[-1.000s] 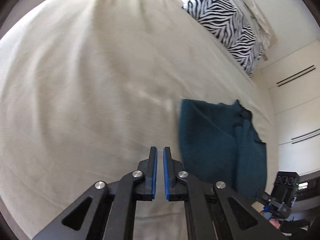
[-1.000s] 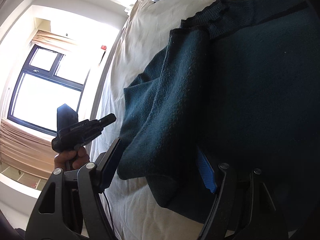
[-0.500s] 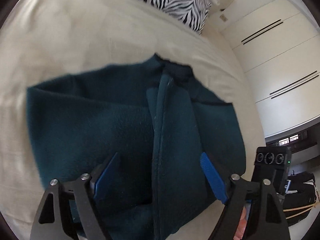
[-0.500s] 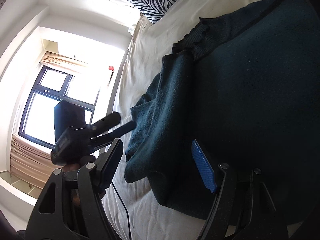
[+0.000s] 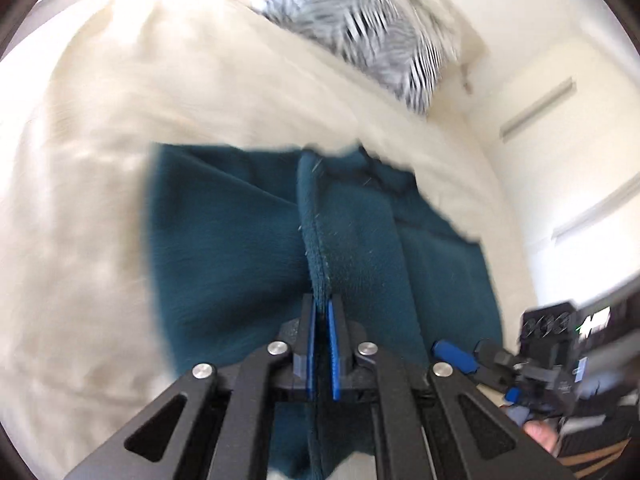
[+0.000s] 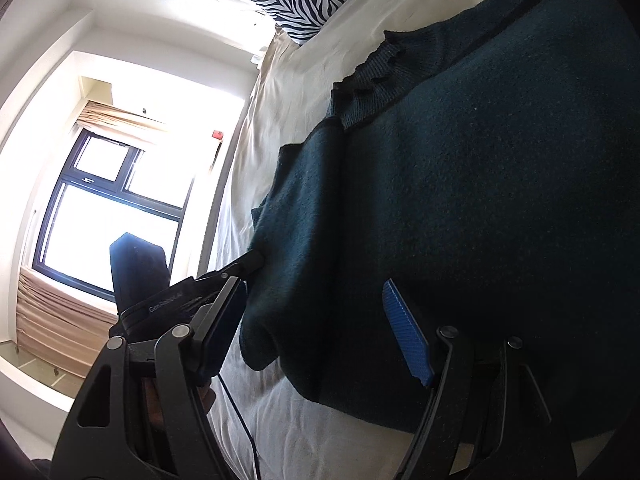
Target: Fold small clothes
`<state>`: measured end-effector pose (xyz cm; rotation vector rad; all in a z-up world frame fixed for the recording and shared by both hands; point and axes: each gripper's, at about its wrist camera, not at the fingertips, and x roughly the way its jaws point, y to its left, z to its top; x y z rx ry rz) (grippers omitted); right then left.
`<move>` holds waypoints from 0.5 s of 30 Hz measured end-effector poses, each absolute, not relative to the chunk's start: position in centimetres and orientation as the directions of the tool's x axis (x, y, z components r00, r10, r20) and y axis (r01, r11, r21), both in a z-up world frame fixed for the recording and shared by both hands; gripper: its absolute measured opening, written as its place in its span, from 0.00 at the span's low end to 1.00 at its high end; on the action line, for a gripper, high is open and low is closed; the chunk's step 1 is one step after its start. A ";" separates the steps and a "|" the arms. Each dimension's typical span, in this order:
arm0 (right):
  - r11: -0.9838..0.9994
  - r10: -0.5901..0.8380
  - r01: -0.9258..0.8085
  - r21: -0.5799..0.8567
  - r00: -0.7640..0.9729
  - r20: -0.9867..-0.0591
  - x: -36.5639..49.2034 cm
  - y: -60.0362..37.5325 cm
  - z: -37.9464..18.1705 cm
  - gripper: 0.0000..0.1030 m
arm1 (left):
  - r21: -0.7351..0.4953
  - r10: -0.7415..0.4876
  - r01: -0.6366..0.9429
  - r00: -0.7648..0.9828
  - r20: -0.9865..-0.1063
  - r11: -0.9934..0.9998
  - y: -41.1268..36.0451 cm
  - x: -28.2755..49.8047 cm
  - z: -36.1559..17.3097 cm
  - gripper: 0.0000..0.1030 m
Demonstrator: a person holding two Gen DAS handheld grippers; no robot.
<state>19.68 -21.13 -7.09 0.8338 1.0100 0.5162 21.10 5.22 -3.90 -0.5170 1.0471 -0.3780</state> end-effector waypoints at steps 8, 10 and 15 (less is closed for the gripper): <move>0.624 0.715 -0.014 0.782 0.415 -0.563 20.8 -18.0 -7.4 0.69 | -0.692 -0.547 -0.165 0.498 -0.673 0.702 13.6 16.0 -8.7 0.07; 0.643 0.708 -0.029 0.765 0.401 -0.581 20.9 -17.1 -7.3 0.69 | -0.687 -0.540 -0.175 0.496 -0.680 0.705 13.9 15.5 -9.4 0.22; 0.664 0.702 -0.049 0.746 0.382 -0.600 21.1 -15.8 -6.9 0.69 | -0.697 -0.544 -0.172 0.507 -0.669 0.696 15.8 15.7 -8.8 0.43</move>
